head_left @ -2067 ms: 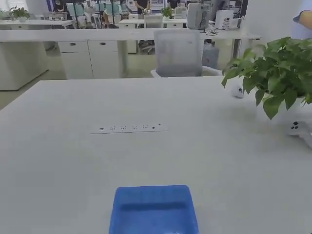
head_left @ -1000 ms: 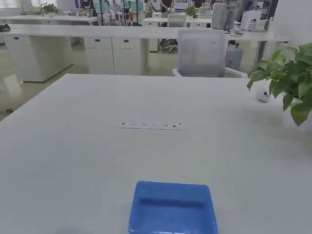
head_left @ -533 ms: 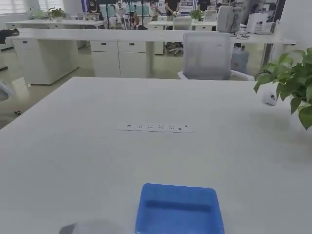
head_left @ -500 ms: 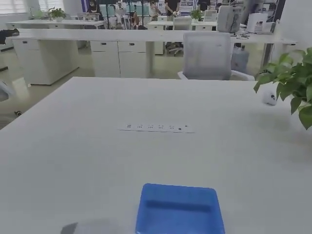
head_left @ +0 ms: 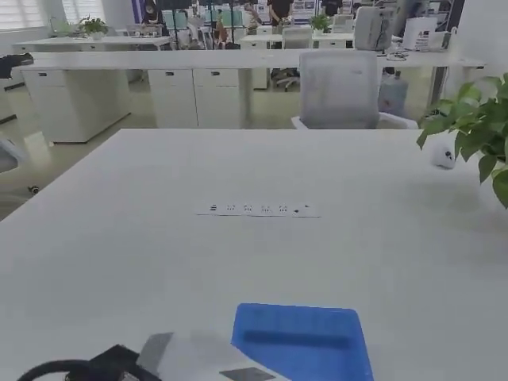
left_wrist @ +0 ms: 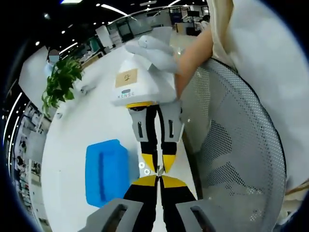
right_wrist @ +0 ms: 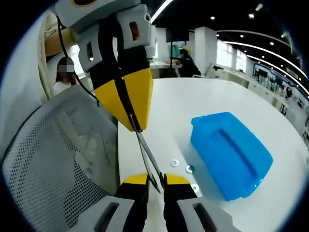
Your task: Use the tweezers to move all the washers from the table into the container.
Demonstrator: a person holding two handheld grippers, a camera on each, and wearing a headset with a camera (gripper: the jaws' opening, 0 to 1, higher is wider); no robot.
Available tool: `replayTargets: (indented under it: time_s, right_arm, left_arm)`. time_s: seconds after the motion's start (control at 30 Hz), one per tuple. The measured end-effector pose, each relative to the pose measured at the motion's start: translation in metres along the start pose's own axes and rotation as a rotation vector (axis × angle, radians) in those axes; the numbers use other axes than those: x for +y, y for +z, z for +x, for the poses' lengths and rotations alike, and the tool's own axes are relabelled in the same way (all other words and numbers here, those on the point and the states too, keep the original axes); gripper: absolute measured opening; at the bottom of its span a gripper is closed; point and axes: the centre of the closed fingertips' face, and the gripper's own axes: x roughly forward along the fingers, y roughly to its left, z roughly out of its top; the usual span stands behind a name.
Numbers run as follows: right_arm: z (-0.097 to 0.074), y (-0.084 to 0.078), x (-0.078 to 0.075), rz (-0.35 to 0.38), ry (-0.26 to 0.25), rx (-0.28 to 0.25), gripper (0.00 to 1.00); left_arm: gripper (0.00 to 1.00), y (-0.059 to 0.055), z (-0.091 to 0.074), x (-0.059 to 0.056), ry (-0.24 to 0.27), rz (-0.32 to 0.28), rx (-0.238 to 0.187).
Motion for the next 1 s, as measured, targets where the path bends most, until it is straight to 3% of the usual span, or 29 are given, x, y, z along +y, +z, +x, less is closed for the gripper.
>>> replayTargets:
  time_s: [0.23,0.6,0.87,1.0]
  right_arm:
    - [0.002,0.003,-0.01,0.008,-0.023,-0.017,0.08]
    - [0.007,0.002,-0.01,-0.001,-0.011,-0.015,0.08]
    - [0.006,0.005,-0.011,0.048,0.004,-0.04,0.11]
    - [0.0,0.024,-0.009,0.08,0.016,-0.128,0.13]
  left_arm:
    - [0.0,-0.001,0.002,0.012,-0.009,0.023,0.018]
    - [0.0,-0.001,0.005,0.013,-0.05,0.027,0.047]
    - [0.0,0.002,0.012,0.023,-0.122,-0.045,0.062]
    - [0.0,0.0,0.017,0.023,-0.161,-0.072,0.084]
